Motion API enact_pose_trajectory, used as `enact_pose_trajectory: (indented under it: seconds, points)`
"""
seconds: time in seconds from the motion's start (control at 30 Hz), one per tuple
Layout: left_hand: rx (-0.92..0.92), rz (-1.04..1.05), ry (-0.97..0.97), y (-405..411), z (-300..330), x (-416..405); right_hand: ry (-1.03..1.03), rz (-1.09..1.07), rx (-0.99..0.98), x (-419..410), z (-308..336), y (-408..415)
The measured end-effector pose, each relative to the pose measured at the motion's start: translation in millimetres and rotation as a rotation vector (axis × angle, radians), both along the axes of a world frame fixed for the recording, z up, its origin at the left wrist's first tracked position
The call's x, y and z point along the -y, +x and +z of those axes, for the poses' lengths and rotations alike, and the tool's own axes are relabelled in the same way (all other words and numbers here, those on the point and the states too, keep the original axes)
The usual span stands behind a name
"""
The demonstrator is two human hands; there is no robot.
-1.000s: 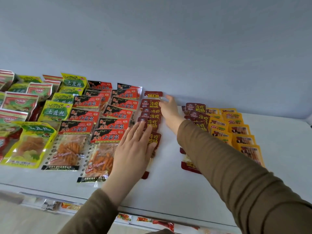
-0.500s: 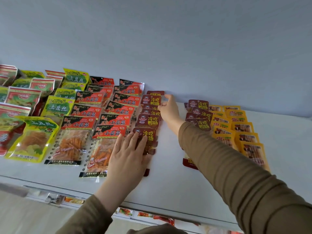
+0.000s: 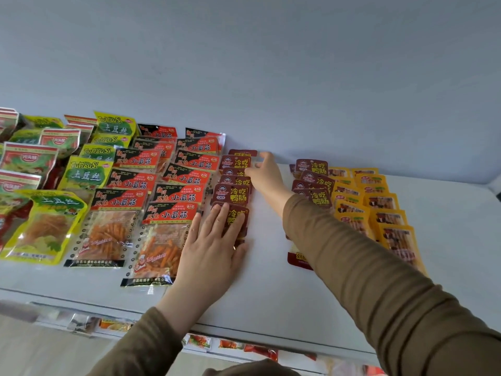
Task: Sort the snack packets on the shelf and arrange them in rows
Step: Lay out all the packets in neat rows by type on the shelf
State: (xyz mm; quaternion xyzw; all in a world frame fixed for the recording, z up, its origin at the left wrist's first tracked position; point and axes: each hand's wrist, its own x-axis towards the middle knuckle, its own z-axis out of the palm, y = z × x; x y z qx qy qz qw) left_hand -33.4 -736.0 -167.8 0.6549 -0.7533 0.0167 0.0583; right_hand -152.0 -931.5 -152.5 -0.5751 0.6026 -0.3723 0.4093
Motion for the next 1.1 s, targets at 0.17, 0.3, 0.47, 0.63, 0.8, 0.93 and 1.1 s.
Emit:
enact_pose_trajectory:
  seconds: [0.17, 0.3, 0.47, 0.63, 0.8, 0.93, 1.1]
  points:
    - [-0.136, -0.073, -0.034, -26.3, 17.3, 17.0, -0.116, 0.030, -0.059, -16.1, 32.4, -61.6]
    - [-0.176, -0.174, 0.010, -67.6, 22.9, 37.3, -0.138, 0.023, -0.242, -27.4, 45.7, -138.7]
    - [-0.131, -0.251, 0.079, -126.3, 14.1, 62.3, -0.161, 0.137, -0.782, -34.7, 28.6, -178.0]
    - [-0.061, -0.260, 0.128, -135.5, -1.2, 70.6, -0.165, 0.261, -1.093, -32.0, 3.5, -172.3]
    - [-0.018, -0.253, 0.088, -106.6, -5.3, 65.8, -0.281, 0.262, -1.092, -34.1, -7.5, -148.8]
    - [-0.003, -0.225, 0.032, -82.4, -7.5, 56.8, -0.275, 0.265, -0.945, -37.5, -8.0, -124.4]
    - [-0.049, -0.229, 0.025, -74.6, -10.5, 56.9, -0.161, 0.163, -0.626, -31.9, 4.6, -113.2]
